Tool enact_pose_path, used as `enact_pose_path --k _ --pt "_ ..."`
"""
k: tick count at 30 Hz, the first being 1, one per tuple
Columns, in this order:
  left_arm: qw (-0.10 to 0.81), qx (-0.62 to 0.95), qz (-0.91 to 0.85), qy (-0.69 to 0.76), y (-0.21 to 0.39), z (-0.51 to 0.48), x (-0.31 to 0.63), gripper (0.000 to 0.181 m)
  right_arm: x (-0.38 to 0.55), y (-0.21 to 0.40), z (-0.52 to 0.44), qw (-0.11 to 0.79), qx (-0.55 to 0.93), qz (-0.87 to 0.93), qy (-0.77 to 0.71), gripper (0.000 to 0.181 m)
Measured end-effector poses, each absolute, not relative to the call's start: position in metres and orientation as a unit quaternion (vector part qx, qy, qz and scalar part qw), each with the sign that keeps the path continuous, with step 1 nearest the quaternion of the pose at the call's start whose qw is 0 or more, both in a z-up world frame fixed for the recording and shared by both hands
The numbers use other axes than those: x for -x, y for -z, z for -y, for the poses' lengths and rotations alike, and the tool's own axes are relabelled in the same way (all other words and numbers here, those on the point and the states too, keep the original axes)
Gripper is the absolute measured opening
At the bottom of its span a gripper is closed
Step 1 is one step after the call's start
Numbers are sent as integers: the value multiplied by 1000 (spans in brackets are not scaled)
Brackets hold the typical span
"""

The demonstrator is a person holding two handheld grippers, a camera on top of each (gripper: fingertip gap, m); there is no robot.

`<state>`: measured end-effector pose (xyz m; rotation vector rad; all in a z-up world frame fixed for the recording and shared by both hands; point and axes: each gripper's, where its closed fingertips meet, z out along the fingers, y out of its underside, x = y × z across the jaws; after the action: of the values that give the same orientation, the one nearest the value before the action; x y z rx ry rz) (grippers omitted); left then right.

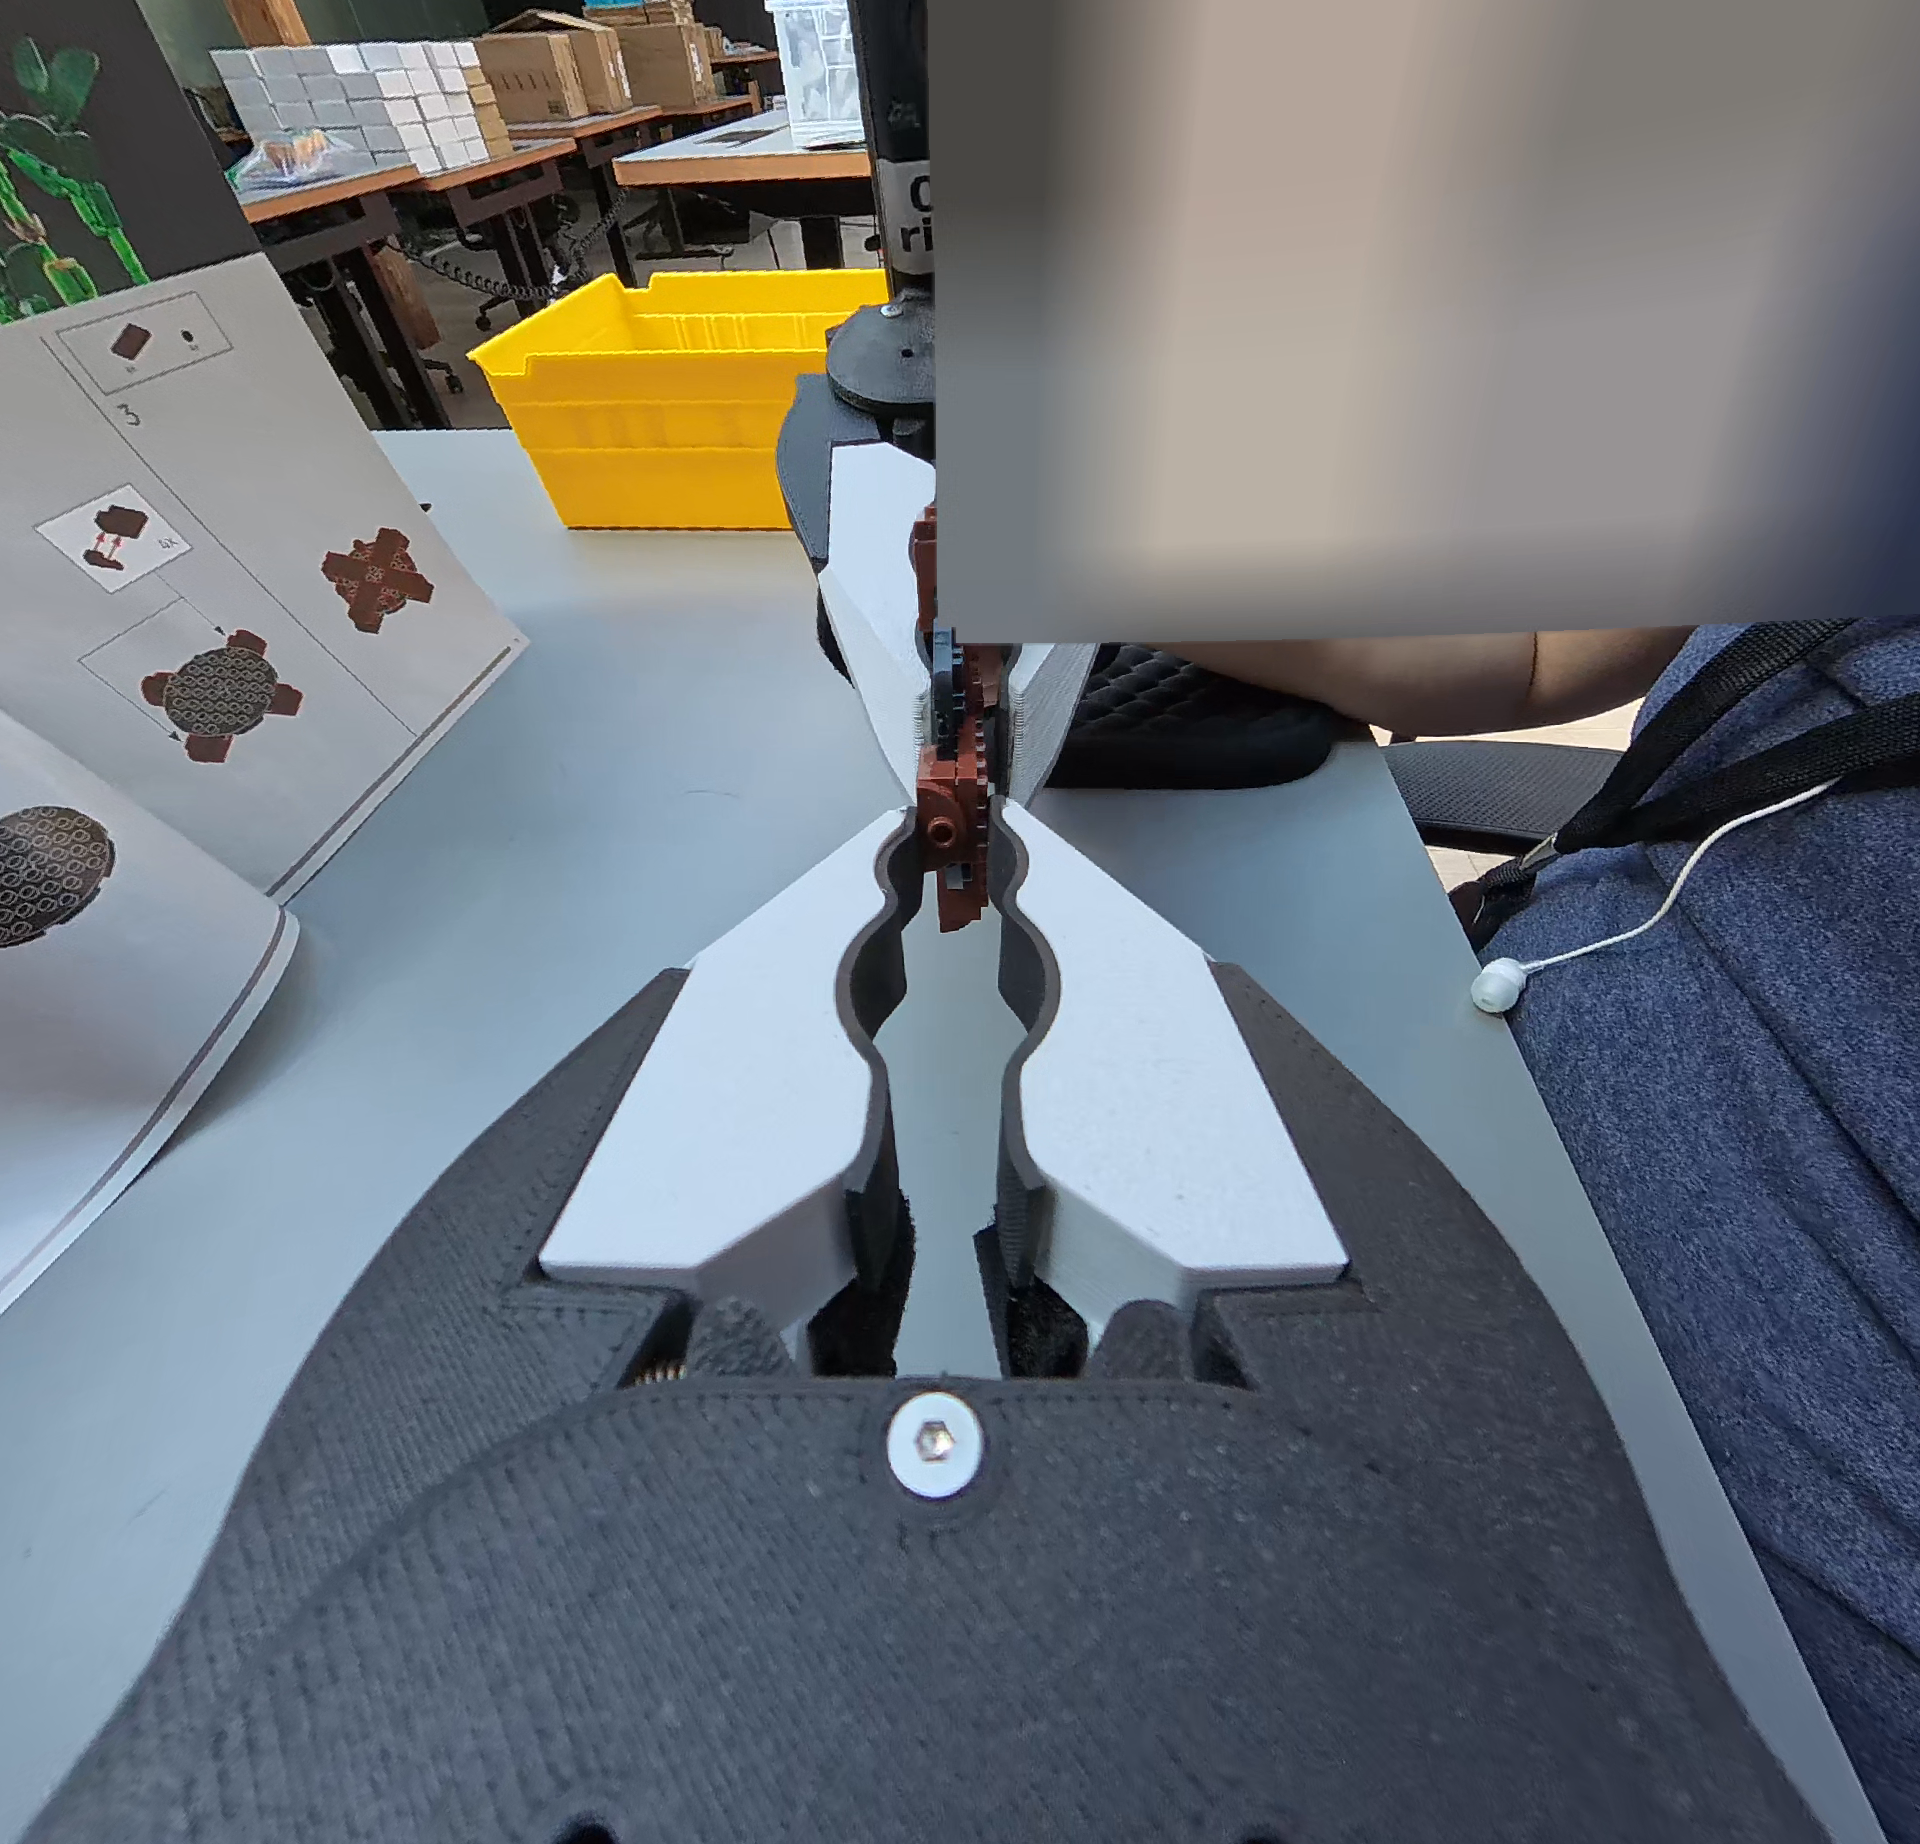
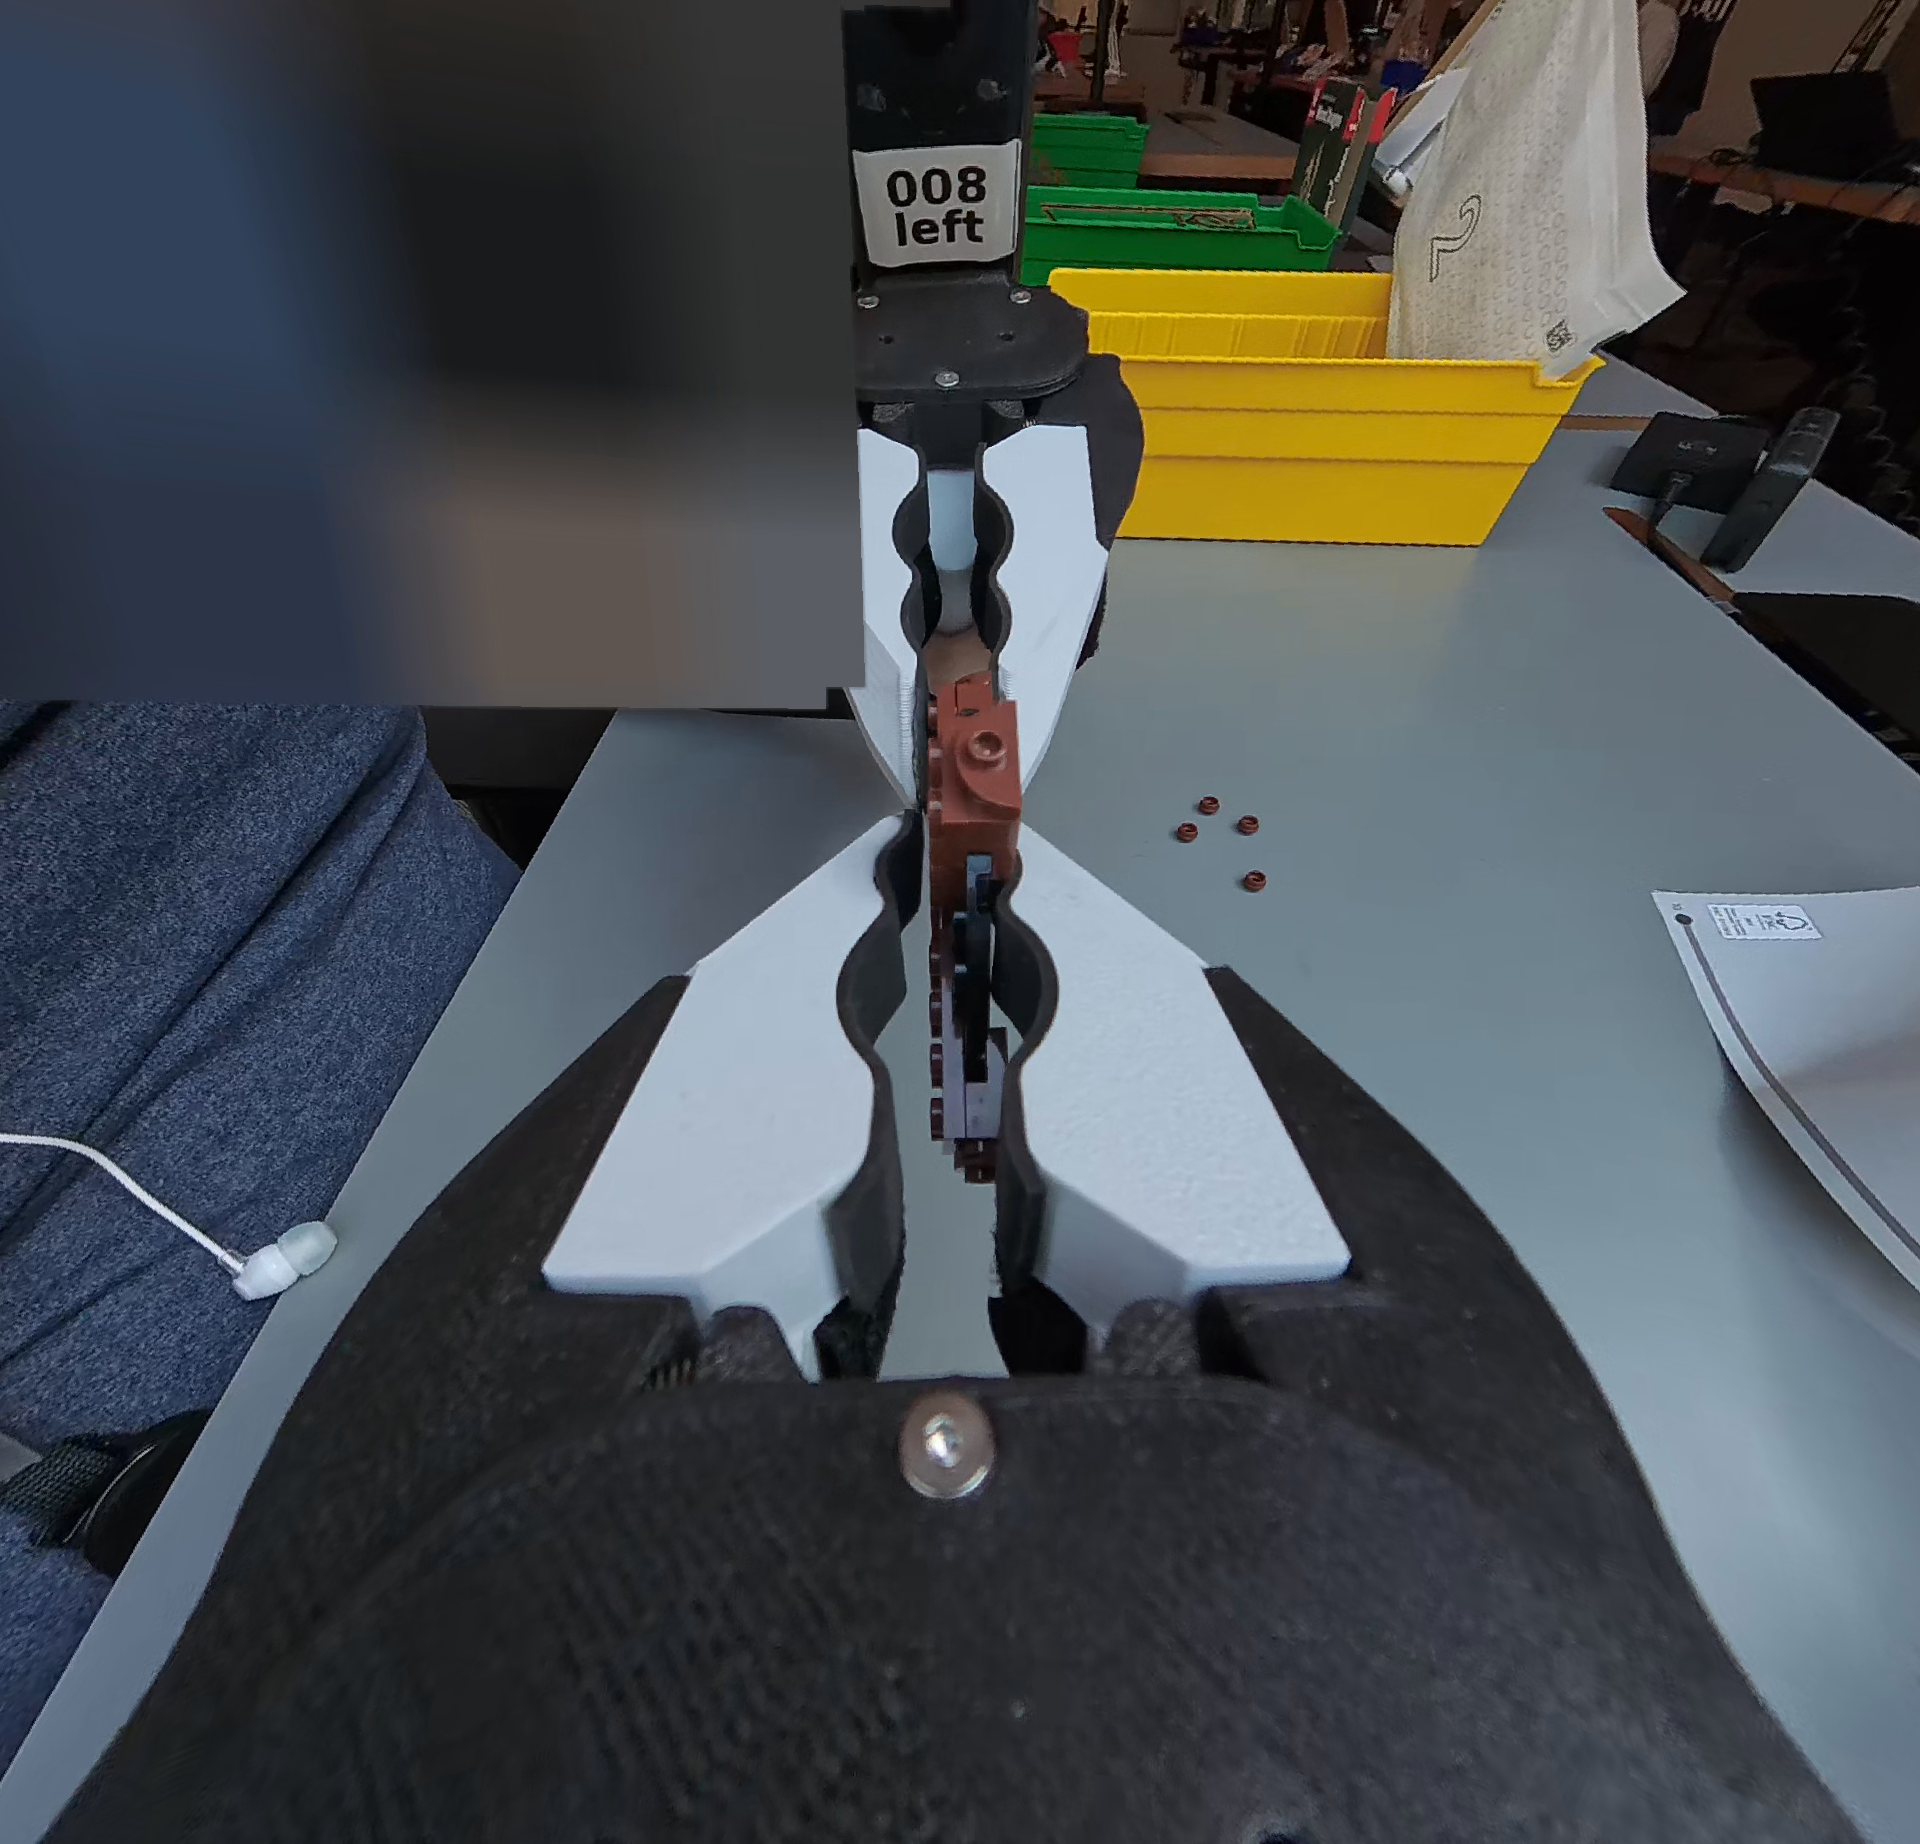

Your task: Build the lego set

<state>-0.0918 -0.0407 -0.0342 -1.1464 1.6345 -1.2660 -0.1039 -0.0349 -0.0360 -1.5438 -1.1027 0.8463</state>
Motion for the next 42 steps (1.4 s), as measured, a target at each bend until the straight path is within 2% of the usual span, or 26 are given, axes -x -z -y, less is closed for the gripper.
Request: enact_pose_path --k 7,15,19,21,28,32,35,38,42 --pt "393 443 -650 476 34 43 92 9 105 36 38 498 639 457 -366 8" --pt "364 455 -629 515 33 43 91 9 104 36 37 495 643 451 -373 7" --pt "315 459 -632 540 35 49 96 21 105 39 37 482 650 447 -383 7" --pt "330 462 -630 529 35 45 94 10 106 38 39 477 646 443 -398 7" --pt "337 469 -629 520 38 42 92 10 104 40 36 451 663 410 -436 7" --pt "325 473 -635 518 42 44 92 12 103 45 37 456 669 435 -394 7" --pt "316 475 -633 523 42 46 92 22 101 46 34 461 672 435 -384 7" --pt "322 477 -638 511 45 43 92 13 103 48 35 458 672 442 -377 7" --pt "325 472 -625 530 37 42 93 9 105 40 37 471 653 437 -401 7"
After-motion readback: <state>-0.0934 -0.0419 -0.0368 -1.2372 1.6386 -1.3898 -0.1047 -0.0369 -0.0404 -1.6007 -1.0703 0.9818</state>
